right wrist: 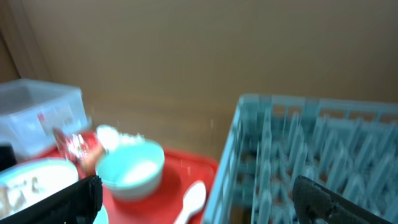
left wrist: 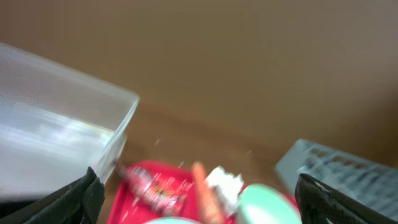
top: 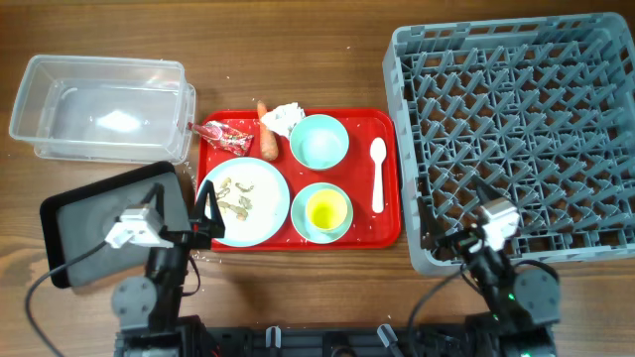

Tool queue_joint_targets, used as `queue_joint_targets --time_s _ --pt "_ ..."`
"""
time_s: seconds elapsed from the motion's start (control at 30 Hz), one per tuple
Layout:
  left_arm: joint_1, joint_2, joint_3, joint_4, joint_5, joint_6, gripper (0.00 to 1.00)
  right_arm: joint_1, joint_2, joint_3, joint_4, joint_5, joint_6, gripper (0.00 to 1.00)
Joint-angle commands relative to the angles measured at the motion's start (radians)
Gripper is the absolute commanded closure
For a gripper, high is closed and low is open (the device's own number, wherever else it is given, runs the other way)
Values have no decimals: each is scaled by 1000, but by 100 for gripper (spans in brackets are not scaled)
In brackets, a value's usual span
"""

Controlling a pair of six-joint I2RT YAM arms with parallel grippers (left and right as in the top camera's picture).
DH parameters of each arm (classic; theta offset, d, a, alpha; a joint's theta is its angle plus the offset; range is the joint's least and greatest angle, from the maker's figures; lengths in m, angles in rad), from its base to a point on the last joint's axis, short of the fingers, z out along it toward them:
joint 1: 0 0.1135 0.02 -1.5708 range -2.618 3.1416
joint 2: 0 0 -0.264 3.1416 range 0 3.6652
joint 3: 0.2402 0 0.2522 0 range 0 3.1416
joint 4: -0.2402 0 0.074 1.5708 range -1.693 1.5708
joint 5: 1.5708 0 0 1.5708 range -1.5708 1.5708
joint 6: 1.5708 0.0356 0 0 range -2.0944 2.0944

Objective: Sort waste into correct bins and load items into the dishwasher rack
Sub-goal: 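Grasp the yellow cup from the blue bowl with the left gripper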

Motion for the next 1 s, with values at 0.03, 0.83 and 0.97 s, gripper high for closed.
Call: queue_joint_targets --time_s 0.03,0.83,0.97 --pt "8 233 407 -97 69 -27 0 -3 125 266 -5 -27 14 0" --pt "-735 1567 1307 -1211 -139 -114 42 -66 1221 1190 -818 -111 301 0" --pt "-790 1706 1304 -1128 -153 -114 48 -66 1221 1190 -867 -111 300 0"
